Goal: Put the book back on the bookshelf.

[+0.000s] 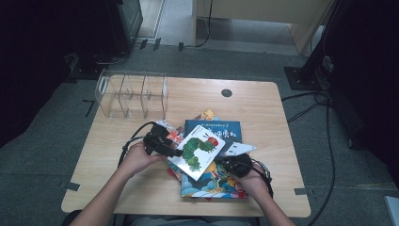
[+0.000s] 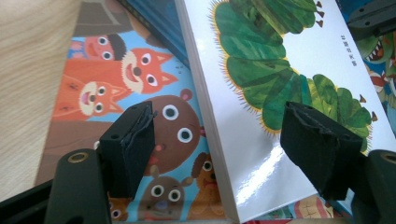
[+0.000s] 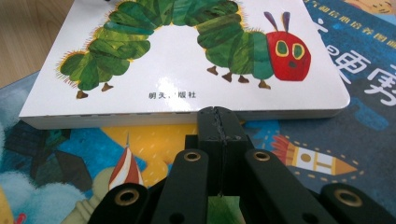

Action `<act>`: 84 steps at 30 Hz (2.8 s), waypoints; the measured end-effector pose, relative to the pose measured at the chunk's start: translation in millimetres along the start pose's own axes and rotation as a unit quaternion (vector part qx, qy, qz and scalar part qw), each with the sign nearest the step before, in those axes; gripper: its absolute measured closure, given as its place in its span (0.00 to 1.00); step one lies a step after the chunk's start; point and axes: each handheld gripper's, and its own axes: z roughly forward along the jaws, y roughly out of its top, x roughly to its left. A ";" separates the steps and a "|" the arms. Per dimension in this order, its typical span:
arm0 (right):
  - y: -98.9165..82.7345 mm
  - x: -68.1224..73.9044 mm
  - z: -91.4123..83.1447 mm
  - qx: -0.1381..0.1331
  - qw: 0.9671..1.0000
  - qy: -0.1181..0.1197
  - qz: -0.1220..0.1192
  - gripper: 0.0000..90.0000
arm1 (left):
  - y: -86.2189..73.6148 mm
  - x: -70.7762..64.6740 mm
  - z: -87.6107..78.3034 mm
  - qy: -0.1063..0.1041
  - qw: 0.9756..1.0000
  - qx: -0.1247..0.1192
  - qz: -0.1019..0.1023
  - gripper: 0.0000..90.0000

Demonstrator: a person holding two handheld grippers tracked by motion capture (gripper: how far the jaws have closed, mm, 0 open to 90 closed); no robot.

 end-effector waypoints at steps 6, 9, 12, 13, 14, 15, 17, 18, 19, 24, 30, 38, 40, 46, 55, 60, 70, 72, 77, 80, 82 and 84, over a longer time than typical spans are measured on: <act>1.5 -3.1 3.8 -0.007 1.000 0.006 -0.002 1.00 | 1.2 -0.4 4.0 -0.009 1.000 0.007 -0.012 0.30; 3.8 -3.7 6.6 -0.007 1.000 0.006 -0.001 1.00 | 2.4 0.2 7.3 -0.023 0.999 0.014 -0.028 0.30; 4.5 -4.6 7.7 -0.008 1.000 0.010 -0.001 1.00 | 3.0 -0.5 7.9 -0.023 0.999 0.014 -0.027 0.30; 4.8 -5.0 8.2 -0.008 1.000 0.011 -0.001 1.00 | 3.2 -1.0 8.5 -0.024 0.999 0.013 -0.027 0.30; 5.1 -5.4 8.8 -0.010 1.000 0.012 -0.001 1.00 | 3.4 -1.5 8.9 -0.024 0.999 0.013 -0.028 0.30; 5.5 -5.5 9.7 -0.011 1.000 0.014 0.000 1.00 | 3.7 -2.0 9.1 -0.024 0.999 0.013 -0.028 0.30; 6.6 -5.2 11.8 -0.013 1.000 0.015 0.007 1.00 | 4.1 -2.9 9.5 -0.024 0.999 0.016 -0.027 0.30; 7.5 -4.6 13.4 -0.014 1.000 0.018 0.014 1.00 | 4.1 -2.9 9.5 -0.024 0.999 0.016 -0.027 0.29; 9.0 -3.6 15.0 -0.014 1.000 0.016 0.010 1.00 | 4.4 -3.3 9.4 -0.016 0.999 0.018 -0.027 0.28; 12.9 -0.8 18.9 -0.011 1.000 0.024 0.004 1.00 | 4.8 0.0 7.4 -0.008 0.999 0.020 -0.047 0.29; 15.0 1.1 21.1 -0.009 1.000 0.028 0.003 1.00 | 8.7 -1.9 8.0 0.006 0.997 0.032 -0.067 0.30; 15.2 1.5 22.2 -0.010 1.000 0.026 0.010 1.00 | 12.7 3.4 3.4 0.004 0.994 0.040 -0.106 0.43; 15.5 2.1 22.6 -0.010 1.000 0.025 0.009 1.00 | 14.1 3.2 1.7 0.007 0.993 0.047 -0.109 0.44; 15.7 2.1 23.4 -0.012 1.000 0.026 0.011 1.00 | 17.1 1.6 -11.1 0.014 0.994 0.035 -0.107 0.52; 16.5 1.6 24.7 -0.013 0.999 0.029 0.015 1.00 | 29.9 -3.7 -35.9 -0.020 0.993 0.001 -0.117 0.60; 26.8 18.2 38.1 -0.013 0.999 0.050 0.005 1.00 | 48.9 -31.0 -34.6 -0.085 0.992 0.025 -0.089 0.66; 33.7 27.5 46.2 -0.013 0.999 0.047 -0.007 1.00 | 60.1 -25.4 -37.5 -0.032 0.993 0.079 -0.083 0.80; 34.7 28.6 47.1 -0.013 0.999 0.043 -0.015 0.93 | 62.3 -24.4 -37.8 -0.035 0.992 0.085 -0.084 0.82; 35.2 26.7 47.1 -0.015 0.999 0.045 -0.015 0.78 | 65.8 -24.0 -43.7 -0.033 0.993 0.094 -0.056 0.87; 35.3 25.7 47.2 -0.017 0.999 0.042 -0.012 0.70 | 66.7 -25.6 -45.4 -0.023 0.994 0.101 -0.045 0.87; 35.5 26.0 47.3 -0.016 0.999 0.038 -0.015 0.67 | 66.8 -25.8 -46.0 -0.022 0.994 0.103 -0.043 0.87; 35.4 26.6 47.4 -0.015 0.999 0.034 -0.024 0.65 | 67.2 -26.4 -47.6 -0.019 0.994 0.103 -0.043 0.87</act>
